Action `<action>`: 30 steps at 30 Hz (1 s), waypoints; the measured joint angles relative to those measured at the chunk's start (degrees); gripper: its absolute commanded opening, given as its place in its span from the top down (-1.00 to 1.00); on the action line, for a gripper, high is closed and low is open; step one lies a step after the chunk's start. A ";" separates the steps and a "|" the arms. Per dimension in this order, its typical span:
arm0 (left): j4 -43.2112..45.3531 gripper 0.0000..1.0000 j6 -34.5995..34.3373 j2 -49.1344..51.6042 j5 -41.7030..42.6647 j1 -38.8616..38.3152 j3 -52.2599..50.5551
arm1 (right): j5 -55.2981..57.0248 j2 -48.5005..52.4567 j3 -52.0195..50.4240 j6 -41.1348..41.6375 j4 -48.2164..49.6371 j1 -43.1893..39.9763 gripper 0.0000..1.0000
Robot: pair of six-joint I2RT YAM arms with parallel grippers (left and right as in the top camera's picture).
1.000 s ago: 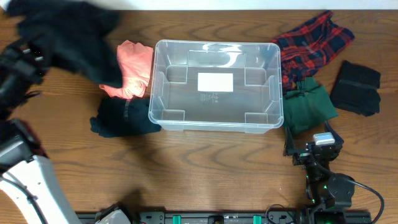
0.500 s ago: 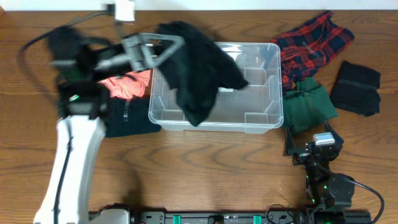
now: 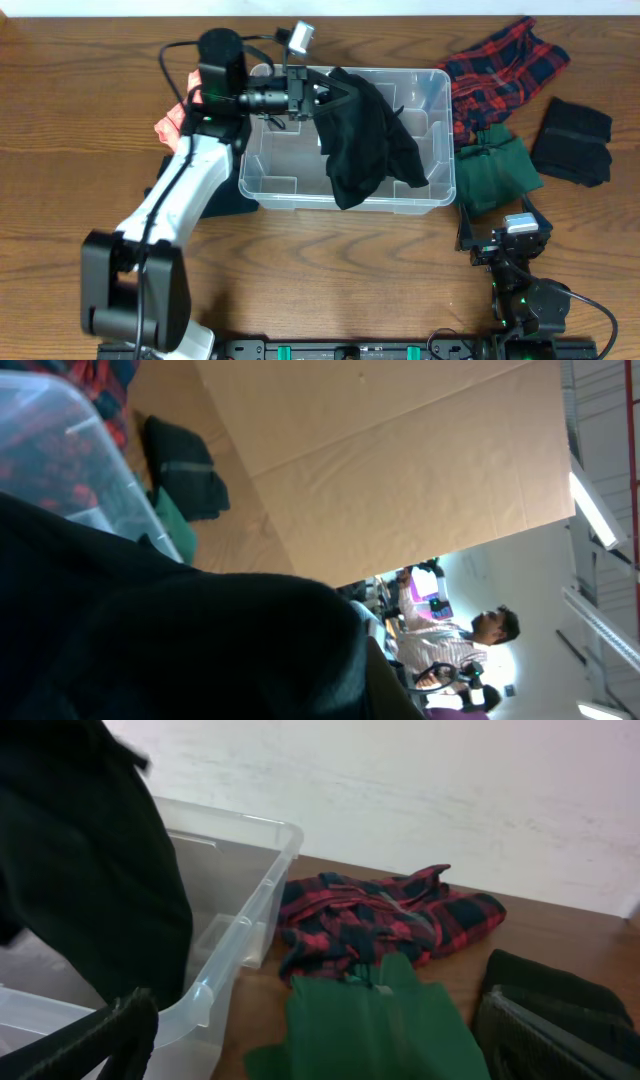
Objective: Pack container
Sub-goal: 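Lift the black garment with the left gripper and drop it into the bin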
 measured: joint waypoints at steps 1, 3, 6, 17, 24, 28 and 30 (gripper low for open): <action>0.79 0.88 0.02 0.90 -0.02 -0.35 0.00 | 0.02 0.00 0.00 0.02 -0.02 0.00 -0.98; 2.91 0.88 0.22 2.62 0.00 -1.25 0.00 | 0.00 0.00 0.00 0.00 0.00 0.00 -0.99; 5.14 0.88 0.24 3.67 -0.02 -2.54 -0.02 | 0.00 0.00 0.00 0.00 0.00 0.00 -0.99; 8.63 0.88 4.09 3.82 1.07 -4.50 0.00 | 0.02 0.00 0.00 0.00 0.00 0.00 -0.98; 9.09 -0.96 6.60 4.46 1.29 -2.43 0.00 | 0.02 0.00 0.00 0.00 0.00 0.00 -0.99; 9.31 -0.96 6.10 4.46 1.38 0.52 0.00 | 0.02 0.00 0.00 0.00 0.00 0.00 -0.99; 9.51 -0.96 5.16 4.46 1.97 2.99 0.00 | 0.02 0.00 0.00 0.02 -0.02 0.00 -0.99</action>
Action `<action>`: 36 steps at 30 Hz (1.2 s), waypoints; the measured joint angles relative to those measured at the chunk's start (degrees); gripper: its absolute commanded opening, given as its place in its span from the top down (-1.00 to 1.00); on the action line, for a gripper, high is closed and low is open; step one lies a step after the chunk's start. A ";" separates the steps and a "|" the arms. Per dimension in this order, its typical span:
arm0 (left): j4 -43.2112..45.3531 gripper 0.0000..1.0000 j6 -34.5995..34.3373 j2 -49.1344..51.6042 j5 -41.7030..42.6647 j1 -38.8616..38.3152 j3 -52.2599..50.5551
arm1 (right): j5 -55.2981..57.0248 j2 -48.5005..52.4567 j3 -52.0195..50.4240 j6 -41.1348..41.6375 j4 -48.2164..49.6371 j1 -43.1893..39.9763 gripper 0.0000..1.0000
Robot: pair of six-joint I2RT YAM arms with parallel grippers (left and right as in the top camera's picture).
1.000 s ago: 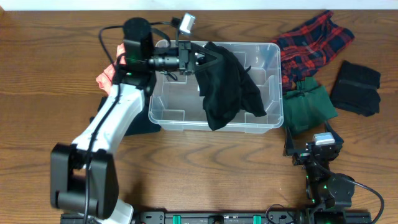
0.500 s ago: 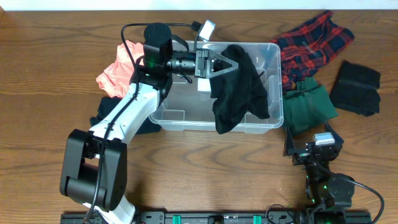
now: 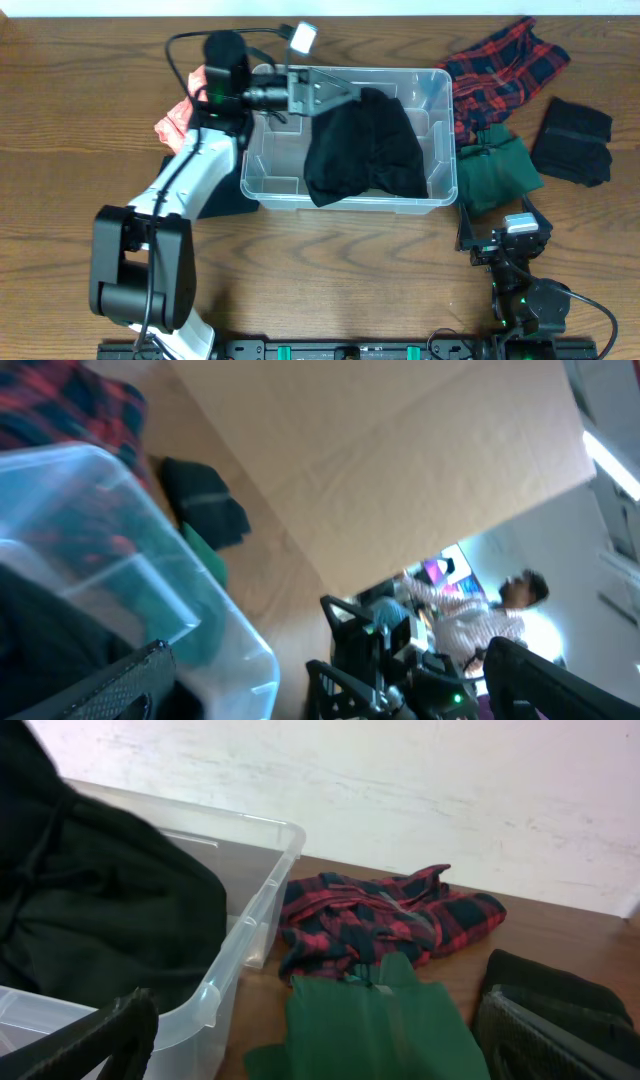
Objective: Pack container
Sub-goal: 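Lift the black garment with the left gripper and drop it into the bin, then move the left gripper back and grasp the smaller black cloth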
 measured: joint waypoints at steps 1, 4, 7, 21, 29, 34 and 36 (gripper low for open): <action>0.35 -0.96 -0.96 0.00 0.46 1.62 0.00 | 0.00 0.00 0.00 0.00 0.00 0.00 -0.98; 2.49 -0.96 -4.35 0.00 2.14 6.38 0.02 | 0.00 0.00 0.00 -0.02 0.02 0.00 -0.98; 7.89 -0.96 -9.33 0.00 3.93 11.32 0.04 | 0.00 0.00 0.00 -0.02 0.00 0.00 -0.98; 41.70 -0.96 -43.28 -0.24 8.37 36.61 0.37 | 0.00 0.00 0.00 -0.02 0.02 0.00 -0.98; 33.05 -0.96 -42.60 0.02 8.37 48.02 0.37 | 0.00 0.00 0.00 -0.02 0.02 0.00 -0.99; 35.85 -0.96 -47.52 0.02 7.63 47.93 0.37 | 0.00 0.00 0.00 -0.02 0.02 0.00 -0.98; 38.75 -0.96 -50.71 -0.35 5.92 46.66 0.37 | -0.02 0.00 0.00 -0.02 0.02 0.00 -0.98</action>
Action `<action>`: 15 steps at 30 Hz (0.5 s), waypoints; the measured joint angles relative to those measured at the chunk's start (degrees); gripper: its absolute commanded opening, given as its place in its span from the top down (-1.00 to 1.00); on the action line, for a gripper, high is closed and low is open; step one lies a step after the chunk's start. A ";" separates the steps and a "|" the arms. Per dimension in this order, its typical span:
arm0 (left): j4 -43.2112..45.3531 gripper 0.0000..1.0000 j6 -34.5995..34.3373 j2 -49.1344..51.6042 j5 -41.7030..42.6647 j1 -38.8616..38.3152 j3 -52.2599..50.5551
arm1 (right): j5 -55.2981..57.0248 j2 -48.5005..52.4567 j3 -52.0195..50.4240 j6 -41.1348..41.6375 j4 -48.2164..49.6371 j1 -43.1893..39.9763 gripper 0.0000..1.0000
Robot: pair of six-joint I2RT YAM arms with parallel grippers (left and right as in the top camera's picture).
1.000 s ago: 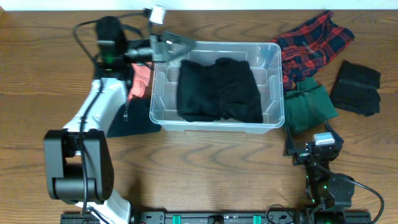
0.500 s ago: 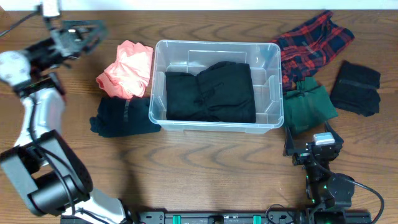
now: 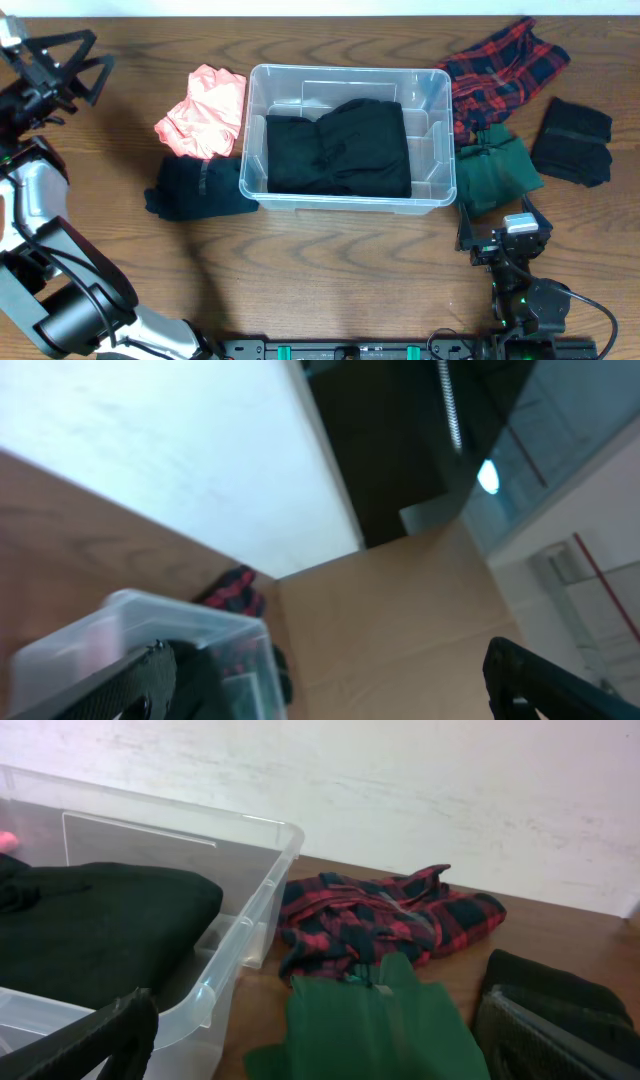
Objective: Pack container
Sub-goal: 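Move the left gripper back and grasp the smaller black cloth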
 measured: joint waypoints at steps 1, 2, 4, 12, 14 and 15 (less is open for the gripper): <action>0.85 -0.96 -1.25 -0.37 -1.20 -0.68 0.00 | 0.00 0.00 0.00 0.00 0.00 0.00 -0.99; 0.85 -0.96 -2.45 -1.20 -2.64 -1.40 0.00 | 0.00 0.00 0.00 0.00 0.00 0.00 -0.98; -0.46 -0.96 -3.63 -3.26 -5.33 -2.54 0.00 | 0.00 0.00 0.00 0.00 0.00 0.00 -0.99; -11.41 -0.96 -4.52 -11.74 -19.74 -3.76 0.00 | 0.02 0.00 0.00 0.00 0.00 0.00 -0.98; -17.22 -0.96 -3.65 -13.94 -24.26 -4.70 0.02 | 0.00 0.00 0.00 0.00 0.00 0.00 -0.99; -22.32 -0.96 -2.34 -15.06 -26.14 -5.18 0.28 | 0.00 0.00 0.00 0.00 0.00 0.00 -0.99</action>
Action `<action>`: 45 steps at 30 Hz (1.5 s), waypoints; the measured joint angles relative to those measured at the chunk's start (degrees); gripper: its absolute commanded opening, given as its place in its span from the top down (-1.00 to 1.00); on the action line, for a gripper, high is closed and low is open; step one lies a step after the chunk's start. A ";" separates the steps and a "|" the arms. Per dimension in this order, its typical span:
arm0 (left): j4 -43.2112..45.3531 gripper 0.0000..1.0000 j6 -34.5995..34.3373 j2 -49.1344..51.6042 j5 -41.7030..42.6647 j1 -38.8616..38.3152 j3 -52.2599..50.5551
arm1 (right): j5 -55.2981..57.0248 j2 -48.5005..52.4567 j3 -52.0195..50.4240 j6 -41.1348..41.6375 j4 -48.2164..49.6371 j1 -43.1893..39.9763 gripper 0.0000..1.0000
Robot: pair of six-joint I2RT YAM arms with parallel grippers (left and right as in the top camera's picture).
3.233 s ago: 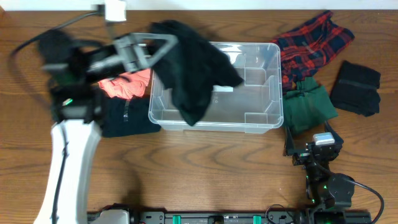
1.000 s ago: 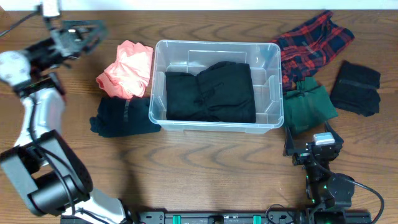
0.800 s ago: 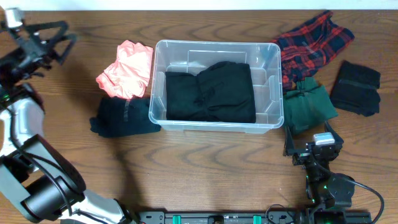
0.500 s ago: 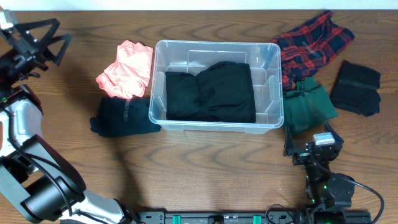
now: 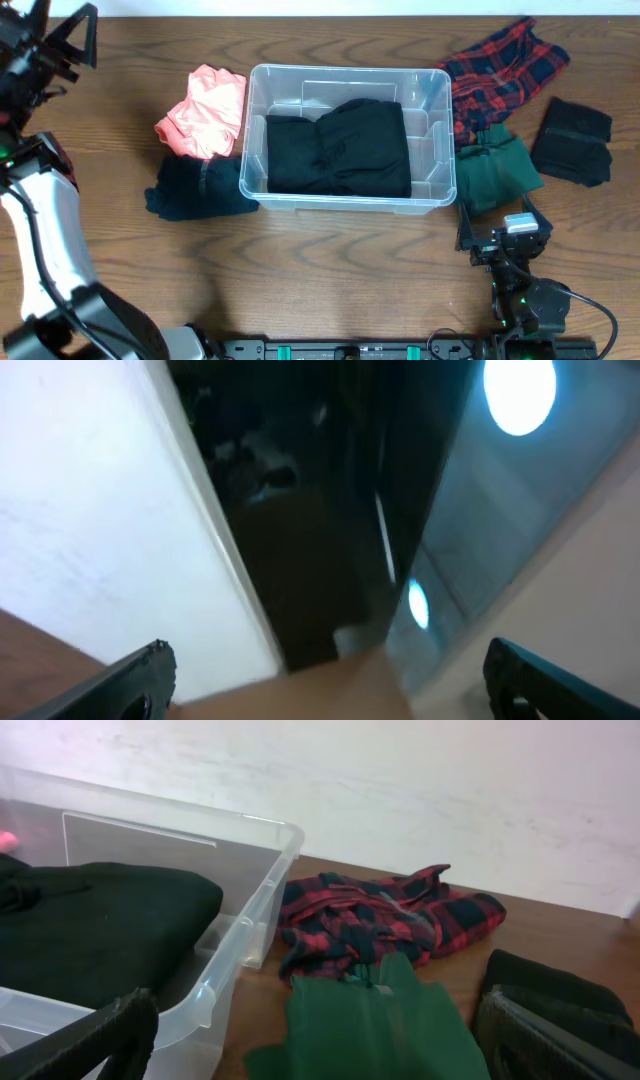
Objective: Pack container
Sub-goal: 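Move the left gripper back and grasp the smaller black cloth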
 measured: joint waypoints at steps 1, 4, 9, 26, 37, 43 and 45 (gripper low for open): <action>-6.45 -0.96 2.10 -1.18 -1.86 -0.48 0.44 | 0.02 0.00 0.00 0.00 0.00 0.00 -0.99; -30.84 -0.96 12.35 -4.17 -8.72 -1.79 2.95 | 0.02 0.00 0.00 0.00 0.00 0.00 -0.99; -66.55 -0.96 37.55 -5.14 -25.73 -4.74 7.52 | 0.02 0.00 0.00 0.02 0.00 0.00 -0.99; -105.37 -0.96 84.98 -4.83 -43.47 -8.66 5.33 | 0.00 0.00 0.00 0.00 -0.02 0.00 -0.99; -98.47 -0.96 77.66 5.49 -38.56 -8.59 -3.89 | 0.02 0.00 0.00 0.00 0.00 0.00 -0.98; -98.36 -0.96 71.63 10.25 -37.64 -8.61 -3.91 | 0.02 0.00 0.00 0.00 0.00 0.00 -0.99; -98.09 -0.96 69.90 12.02 -37.42 -8.61 -4.07 | 0.02 0.00 0.00 0.02 0.00 0.00 -0.99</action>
